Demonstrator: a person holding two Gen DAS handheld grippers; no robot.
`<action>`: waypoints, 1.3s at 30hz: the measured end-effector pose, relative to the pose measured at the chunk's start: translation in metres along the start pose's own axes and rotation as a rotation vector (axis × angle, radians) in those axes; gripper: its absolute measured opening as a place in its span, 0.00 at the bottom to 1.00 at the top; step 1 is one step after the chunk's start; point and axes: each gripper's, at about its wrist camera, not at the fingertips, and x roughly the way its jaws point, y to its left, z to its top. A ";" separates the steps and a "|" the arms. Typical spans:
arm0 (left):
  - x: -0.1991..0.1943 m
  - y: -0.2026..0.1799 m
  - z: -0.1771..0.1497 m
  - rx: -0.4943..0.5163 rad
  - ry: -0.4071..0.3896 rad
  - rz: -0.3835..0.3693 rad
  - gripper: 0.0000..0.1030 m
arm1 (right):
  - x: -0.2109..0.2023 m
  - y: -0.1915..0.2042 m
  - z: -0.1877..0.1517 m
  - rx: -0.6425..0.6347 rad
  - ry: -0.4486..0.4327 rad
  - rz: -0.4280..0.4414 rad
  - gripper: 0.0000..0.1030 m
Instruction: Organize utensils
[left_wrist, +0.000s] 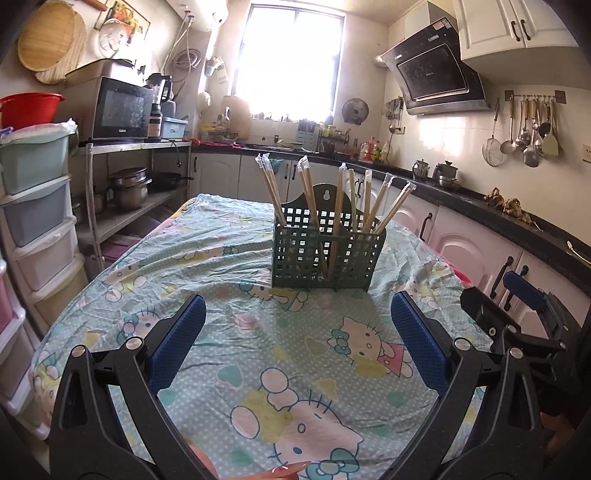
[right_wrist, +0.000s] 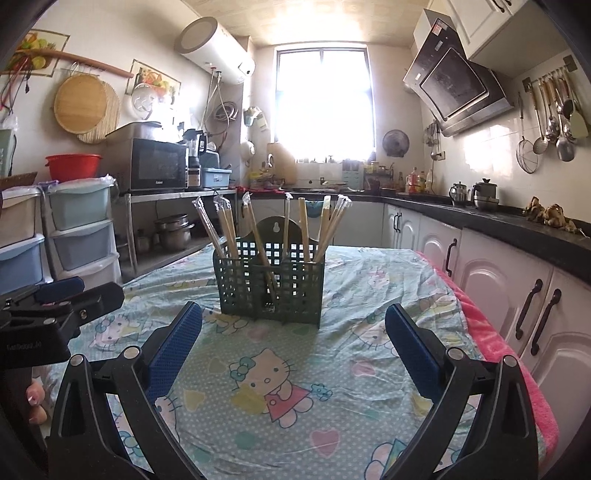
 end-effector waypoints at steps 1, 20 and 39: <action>0.000 0.000 0.000 0.000 -0.002 0.000 0.90 | 0.000 0.000 -0.001 0.000 0.000 -0.001 0.94; -0.003 0.002 0.000 -0.005 -0.012 0.005 0.90 | 0.001 0.000 -0.002 0.004 0.005 -0.007 0.94; -0.004 0.005 0.001 -0.005 -0.015 0.008 0.90 | 0.001 0.001 -0.001 0.001 0.008 -0.004 0.94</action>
